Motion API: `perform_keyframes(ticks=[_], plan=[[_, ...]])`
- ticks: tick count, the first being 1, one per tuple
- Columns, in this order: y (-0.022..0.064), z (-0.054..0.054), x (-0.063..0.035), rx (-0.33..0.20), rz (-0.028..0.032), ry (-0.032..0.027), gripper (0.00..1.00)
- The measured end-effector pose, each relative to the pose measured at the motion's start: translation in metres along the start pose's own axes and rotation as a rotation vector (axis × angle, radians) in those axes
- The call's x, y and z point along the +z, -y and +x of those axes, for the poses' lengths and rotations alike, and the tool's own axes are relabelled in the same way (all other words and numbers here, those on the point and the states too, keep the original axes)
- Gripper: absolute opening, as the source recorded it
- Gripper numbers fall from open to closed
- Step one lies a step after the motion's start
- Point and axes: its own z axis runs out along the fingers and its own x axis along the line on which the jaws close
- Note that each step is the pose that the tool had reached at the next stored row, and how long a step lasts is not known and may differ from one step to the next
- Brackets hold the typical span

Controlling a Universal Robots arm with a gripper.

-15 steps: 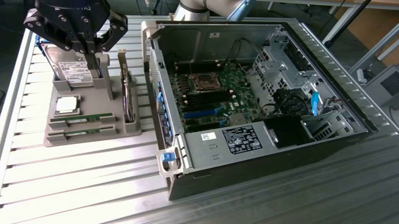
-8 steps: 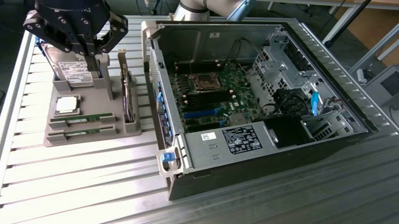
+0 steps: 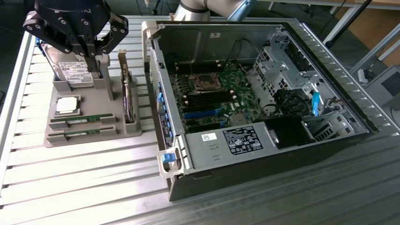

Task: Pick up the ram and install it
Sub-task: 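Reach for the ram, then pick up the ram and move it above insertion slot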

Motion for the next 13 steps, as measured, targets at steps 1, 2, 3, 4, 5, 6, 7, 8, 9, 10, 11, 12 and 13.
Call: perform_keyframes(ticks=[1,2,3,4,5,6,7,8,9,10,11,12,13], plan=[[0.0,0.0,0.0,0.0,0.0,0.0,0.09],[0.0,0.0,0.0,0.0,0.0,0.0,0.09],[0.0,0.0,0.0,0.0,0.0,0.0,0.09],[0.0,0.0,0.0,0.0,0.0,0.0,0.09],[0.0,0.0,0.0,0.0,0.0,0.0,0.09],[0.0,0.0,0.0,0.0,0.0,0.0,0.09],[0.0,0.0,0.0,-0.002,-0.0001,0.0,0.09],[0.0,0.0,0.0,-0.007,-0.0002,-0.0002,0.09],[0.0,0.0,0.0,-0.01,0.0,-0.0004,0.09],[0.0001,0.0,0.0001,-0.016,0.001,-0.0004,0.09],[0.0001,-0.0001,0.0,-0.022,0.0025,-0.0006,0.09],[0.0,0.0,0.0,-0.027,0.0039,-0.0007,0.09],[0.0,0.0,0.0,-0.034,0.006,-0.0009,0.09]])
